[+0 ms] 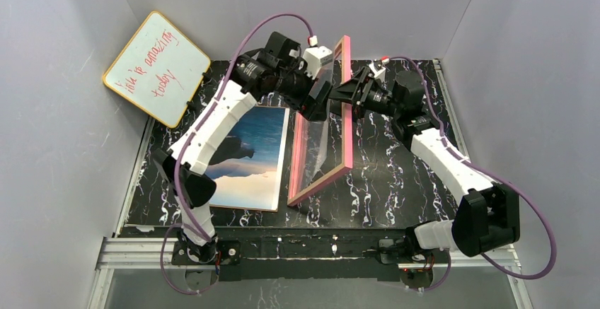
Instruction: Put the photo into the frame
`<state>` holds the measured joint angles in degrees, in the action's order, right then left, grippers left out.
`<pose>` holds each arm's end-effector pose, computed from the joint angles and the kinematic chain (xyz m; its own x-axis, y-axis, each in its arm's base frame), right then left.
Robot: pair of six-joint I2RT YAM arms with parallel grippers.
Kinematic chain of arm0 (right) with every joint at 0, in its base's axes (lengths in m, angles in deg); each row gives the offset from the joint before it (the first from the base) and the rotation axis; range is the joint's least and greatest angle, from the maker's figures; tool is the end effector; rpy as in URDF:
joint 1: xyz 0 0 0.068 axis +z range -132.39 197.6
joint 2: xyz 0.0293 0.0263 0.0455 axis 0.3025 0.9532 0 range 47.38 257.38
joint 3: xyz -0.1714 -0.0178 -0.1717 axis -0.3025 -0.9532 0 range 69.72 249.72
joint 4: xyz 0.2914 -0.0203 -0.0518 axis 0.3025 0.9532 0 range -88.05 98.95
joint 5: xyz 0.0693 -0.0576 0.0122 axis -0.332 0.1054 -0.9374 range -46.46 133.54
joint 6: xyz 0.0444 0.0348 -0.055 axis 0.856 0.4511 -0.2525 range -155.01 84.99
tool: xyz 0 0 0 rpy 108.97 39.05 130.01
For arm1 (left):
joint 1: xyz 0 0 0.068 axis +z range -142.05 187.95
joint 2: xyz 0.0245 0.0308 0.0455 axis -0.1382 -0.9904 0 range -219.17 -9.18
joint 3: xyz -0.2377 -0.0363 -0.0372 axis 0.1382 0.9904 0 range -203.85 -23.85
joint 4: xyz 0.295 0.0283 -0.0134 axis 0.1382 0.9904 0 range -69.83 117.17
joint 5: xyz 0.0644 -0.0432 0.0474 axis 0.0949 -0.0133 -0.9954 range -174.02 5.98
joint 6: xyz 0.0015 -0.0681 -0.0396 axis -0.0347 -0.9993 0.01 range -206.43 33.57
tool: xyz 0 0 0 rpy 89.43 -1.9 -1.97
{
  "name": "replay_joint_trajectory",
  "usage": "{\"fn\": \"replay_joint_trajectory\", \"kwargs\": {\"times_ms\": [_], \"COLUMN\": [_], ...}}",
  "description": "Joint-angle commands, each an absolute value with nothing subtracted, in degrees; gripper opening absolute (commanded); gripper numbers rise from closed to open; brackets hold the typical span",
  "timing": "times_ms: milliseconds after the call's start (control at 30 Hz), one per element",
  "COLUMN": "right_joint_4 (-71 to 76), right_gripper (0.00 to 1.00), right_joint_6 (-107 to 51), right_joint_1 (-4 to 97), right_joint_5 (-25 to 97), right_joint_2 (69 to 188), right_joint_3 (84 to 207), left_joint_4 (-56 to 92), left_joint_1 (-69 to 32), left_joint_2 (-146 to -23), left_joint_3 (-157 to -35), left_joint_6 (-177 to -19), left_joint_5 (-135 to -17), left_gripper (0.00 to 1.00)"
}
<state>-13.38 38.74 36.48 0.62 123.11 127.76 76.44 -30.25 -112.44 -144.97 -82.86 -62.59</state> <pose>0.3380 0.1642 0.3060 -0.8564 0.4502 -0.2526 -0.2090 0.1450 0.9671 0.3236 -0.2860 0.3993 -0.4375 0.4179 -0.7962 0.8294 0.5296 -0.1778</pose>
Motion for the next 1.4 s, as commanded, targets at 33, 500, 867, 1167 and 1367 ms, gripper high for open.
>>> {"fn": "replay_joint_trajectory", "kwargs": {"times_ms": [33,500,867,1167,1367], "right_joint_4": [-15.89,-14.31,-9.97,-3.42,1.78], "right_gripper": [0.76,0.73,0.72,0.72,0.72], "right_joint_6": [38.56,37.39,34.44,29.88,26.21], "right_joint_1": [38.79,41.38,41.4,39.64,37.12], "right_joint_5": [3.24,4.35,4.07,4.34,3.65], "right_joint_2": [124.56,127.99,128.69,127.6,124.37], "right_joint_3": [132.25,134.94,138.41,138.8,137.11], "left_joint_4": [82.1,77.22,84.45,89.06,89.53], "left_joint_1": [-29.23,-29.23,-29.22,-29.21,-29.23], "left_joint_2": [-116.74,-115.61,-113.34,-113.46,-114.2], "left_joint_3": [-156.42,-157.2,-151.65,-150.32,-150.05], "left_joint_6": [-85.98,-91.68,-80.55,-75.92,-76.32], "left_joint_5": [-57.29,-51.85,-65.47,-70.62,-79.38], "left_gripper": [0.98,0.98,0.87,0.67,0.47]}}
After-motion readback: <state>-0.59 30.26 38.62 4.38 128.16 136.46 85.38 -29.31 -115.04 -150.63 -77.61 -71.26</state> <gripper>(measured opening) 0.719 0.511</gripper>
